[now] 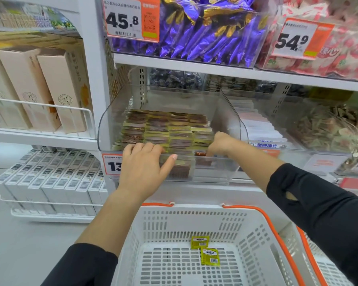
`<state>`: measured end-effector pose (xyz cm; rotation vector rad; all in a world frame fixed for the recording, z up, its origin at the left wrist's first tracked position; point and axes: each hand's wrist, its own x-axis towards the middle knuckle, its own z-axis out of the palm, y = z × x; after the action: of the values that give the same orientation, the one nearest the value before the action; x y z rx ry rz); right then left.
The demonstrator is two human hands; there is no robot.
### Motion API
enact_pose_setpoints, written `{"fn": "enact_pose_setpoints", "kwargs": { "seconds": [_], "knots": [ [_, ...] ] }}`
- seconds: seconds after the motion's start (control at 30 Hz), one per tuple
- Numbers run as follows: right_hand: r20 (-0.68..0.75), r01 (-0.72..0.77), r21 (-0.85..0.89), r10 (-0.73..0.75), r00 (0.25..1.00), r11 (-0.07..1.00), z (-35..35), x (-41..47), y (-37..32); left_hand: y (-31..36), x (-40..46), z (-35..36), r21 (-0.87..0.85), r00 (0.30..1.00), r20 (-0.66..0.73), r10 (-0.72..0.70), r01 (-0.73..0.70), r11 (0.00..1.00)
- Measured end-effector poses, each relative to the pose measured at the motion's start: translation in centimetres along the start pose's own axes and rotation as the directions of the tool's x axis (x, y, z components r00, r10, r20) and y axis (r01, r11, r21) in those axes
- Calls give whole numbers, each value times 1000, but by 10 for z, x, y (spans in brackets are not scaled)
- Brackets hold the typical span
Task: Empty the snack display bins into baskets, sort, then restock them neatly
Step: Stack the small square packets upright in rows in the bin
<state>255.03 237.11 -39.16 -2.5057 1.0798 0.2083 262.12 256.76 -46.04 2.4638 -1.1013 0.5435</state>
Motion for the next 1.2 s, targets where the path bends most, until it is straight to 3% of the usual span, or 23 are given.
{"fn": "enact_pose_setpoints", "kwargs": {
  "seconds": [0.1,0.17,0.27,0.33,0.4,0.43,0.47,0.57,0.63,0.67,0.73,0.8,0.9,1.0,1.07,1.13,1.2],
  "knots": [
    [-79,75,15,-74,994,997,-3,-4,4,0,0,0,5,1000,-6,5,-5,1000],
    [-202,172,117,-146,968,978,-5,-12,11,1,0,1,-3,1000,-10,5,-5,1000],
    [-505,418,211,-268,821,884,1,-38,27,5,-5,2,-59,983,-176,49,-60,996],
    [-640,540,163,-328,695,826,15,-61,40,16,-14,3,-86,906,-388,167,-217,972],
    [-711,567,65,-361,604,821,43,-81,55,34,-30,12,-106,840,-470,272,-360,927],
    [-712,547,34,-364,600,836,60,-86,64,45,-39,19,-142,838,-459,296,-398,906],
    [-685,513,27,-358,634,858,79,-88,75,56,-49,30,-190,856,-417,306,-411,892],
    [-406,296,9,-266,874,955,148,-80,115,73,-95,81,-279,936,-108,336,-353,893],
    [-131,125,-71,-133,982,990,194,-73,153,72,-130,118,-294,920,175,350,-290,911],
    [25,56,-100,-54,998,993,217,-71,175,71,-145,133,-302,880,337,335,-236,924],
    [312,-23,-155,72,947,988,262,-69,221,70,-167,154,-257,738,623,257,-117,959],
    [486,-37,-252,159,859,967,297,-71,255,70,-183,176,-151,566,812,142,-31,988],
    [542,46,-377,180,821,925,330,-73,282,80,-201,205,-106,305,944,122,-70,992],
    [533,188,-571,187,825,799,334,-75,285,102,-222,239,-182,97,977,192,-103,978],
    [531,259,-641,173,829,722,340,-73,288,125,-236,258,-268,33,963,266,43,963],
    [530,293,-670,162,833,682,351,-69,292,146,-248,274,-323,30,946,323,155,934],
    [539,299,-679,178,824,671,361,-66,293,157,-259,287,-351,37,936,349,59,934]
  ]
}}
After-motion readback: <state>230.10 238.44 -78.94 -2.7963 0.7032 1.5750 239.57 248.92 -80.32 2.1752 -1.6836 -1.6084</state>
